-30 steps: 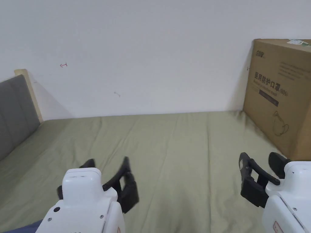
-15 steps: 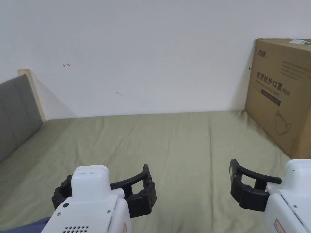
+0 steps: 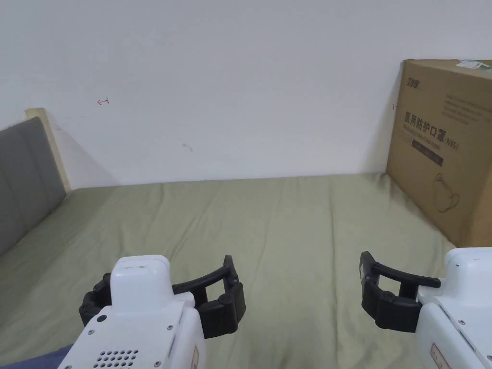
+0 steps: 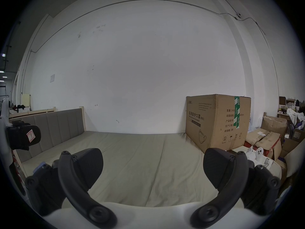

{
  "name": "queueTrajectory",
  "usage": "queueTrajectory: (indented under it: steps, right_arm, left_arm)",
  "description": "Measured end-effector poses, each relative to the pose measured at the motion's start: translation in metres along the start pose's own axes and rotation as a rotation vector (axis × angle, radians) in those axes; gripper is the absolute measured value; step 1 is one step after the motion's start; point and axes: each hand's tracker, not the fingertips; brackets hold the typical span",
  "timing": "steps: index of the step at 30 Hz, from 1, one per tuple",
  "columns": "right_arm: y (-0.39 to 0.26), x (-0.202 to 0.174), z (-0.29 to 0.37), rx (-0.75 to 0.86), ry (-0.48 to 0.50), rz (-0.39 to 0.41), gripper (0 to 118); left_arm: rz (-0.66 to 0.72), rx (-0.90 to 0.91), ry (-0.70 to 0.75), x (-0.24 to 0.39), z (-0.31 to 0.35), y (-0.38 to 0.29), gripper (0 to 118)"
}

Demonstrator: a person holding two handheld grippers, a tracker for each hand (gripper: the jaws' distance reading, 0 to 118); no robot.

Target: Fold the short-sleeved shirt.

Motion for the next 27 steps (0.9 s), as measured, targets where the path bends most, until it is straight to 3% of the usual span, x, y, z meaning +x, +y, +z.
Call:
queueTrajectory:
  steps: [27]
  right_arm:
    - [-0.0029, -0.0038, -0.0002, -0.044, 0.008, -0.001, 118]
  left_arm:
    - [0.085, -0.043, 0.012, -0.0054, -0.0001, 0.0009, 118]
